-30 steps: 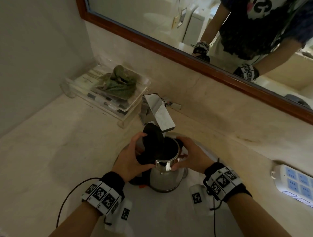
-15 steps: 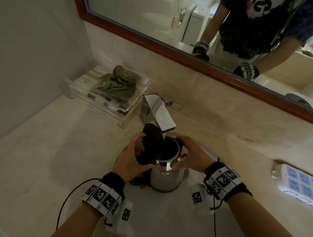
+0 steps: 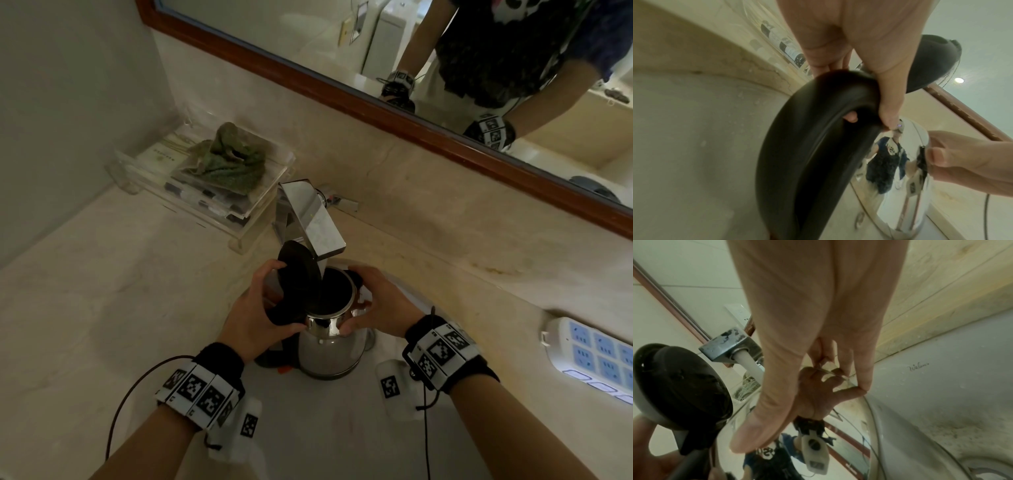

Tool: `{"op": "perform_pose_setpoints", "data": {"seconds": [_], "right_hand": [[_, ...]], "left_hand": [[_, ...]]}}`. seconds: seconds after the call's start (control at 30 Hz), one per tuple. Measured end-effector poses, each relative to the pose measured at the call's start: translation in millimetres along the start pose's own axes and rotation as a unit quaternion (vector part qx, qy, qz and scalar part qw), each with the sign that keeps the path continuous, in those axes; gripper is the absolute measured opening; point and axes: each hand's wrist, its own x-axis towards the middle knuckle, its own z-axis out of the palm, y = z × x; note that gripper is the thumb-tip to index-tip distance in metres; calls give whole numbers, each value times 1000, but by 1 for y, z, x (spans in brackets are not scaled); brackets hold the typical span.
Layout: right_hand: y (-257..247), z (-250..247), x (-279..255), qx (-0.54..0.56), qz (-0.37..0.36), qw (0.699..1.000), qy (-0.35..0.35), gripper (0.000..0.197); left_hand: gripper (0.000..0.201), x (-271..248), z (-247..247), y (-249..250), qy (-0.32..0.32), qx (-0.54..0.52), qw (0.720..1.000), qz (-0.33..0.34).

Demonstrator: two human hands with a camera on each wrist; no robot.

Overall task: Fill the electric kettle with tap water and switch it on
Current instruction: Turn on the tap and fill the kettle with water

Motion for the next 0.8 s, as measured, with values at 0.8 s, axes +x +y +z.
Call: {"op": "perform_pose_setpoints", "data": {"seconds": [0.8], "right_hand": [[2, -1, -1, -19, -4, 1000, -2, 106]], "left_hand": [[98, -2, 3, 0, 17, 2, 1000, 0]]}}
